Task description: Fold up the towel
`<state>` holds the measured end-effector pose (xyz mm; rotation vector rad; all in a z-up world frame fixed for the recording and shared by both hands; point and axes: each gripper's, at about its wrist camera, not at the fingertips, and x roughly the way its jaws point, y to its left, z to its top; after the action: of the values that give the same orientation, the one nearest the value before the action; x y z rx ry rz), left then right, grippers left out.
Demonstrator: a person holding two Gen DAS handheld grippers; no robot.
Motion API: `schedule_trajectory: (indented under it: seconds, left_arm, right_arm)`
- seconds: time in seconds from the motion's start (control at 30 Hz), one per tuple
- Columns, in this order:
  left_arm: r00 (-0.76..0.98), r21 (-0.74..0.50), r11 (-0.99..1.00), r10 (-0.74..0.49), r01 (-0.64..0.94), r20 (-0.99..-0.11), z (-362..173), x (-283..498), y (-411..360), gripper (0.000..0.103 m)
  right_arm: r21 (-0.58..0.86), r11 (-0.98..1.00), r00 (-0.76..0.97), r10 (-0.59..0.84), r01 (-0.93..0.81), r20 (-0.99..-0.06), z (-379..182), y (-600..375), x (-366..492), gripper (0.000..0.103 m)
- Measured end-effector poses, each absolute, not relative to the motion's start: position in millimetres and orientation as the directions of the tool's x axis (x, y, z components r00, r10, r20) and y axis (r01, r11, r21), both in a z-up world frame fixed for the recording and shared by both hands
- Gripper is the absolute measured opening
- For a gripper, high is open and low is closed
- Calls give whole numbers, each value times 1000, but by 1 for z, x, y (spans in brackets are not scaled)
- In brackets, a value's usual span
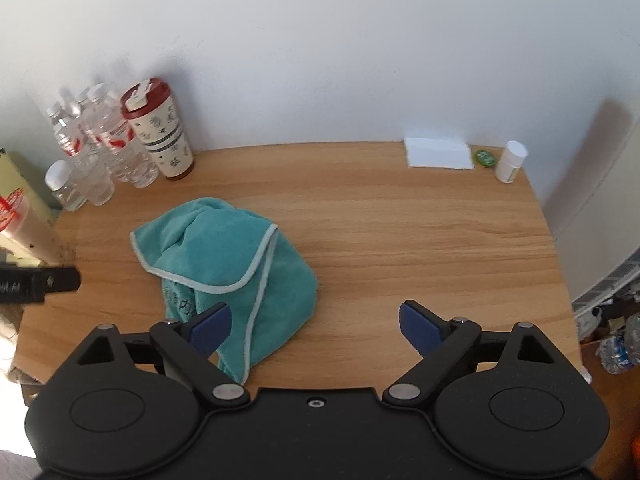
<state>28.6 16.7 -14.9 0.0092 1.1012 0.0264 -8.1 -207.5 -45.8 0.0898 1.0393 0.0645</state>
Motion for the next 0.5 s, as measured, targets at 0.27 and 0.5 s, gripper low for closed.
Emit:
schedule_trajectory:
  seconds: [0.27,0.5]
  left_arm:
    - [540,-35,984,-124,173,-832,-33,39,13,103]
    - [566,-18,941,-220,339,-795,-61,47,9,103]
  right_arm:
    - [2,994,510,59,-111,-858,-104,-197,-2,93]
    - [64,983,467,137,-169,-873,-147,-189,-2,82]
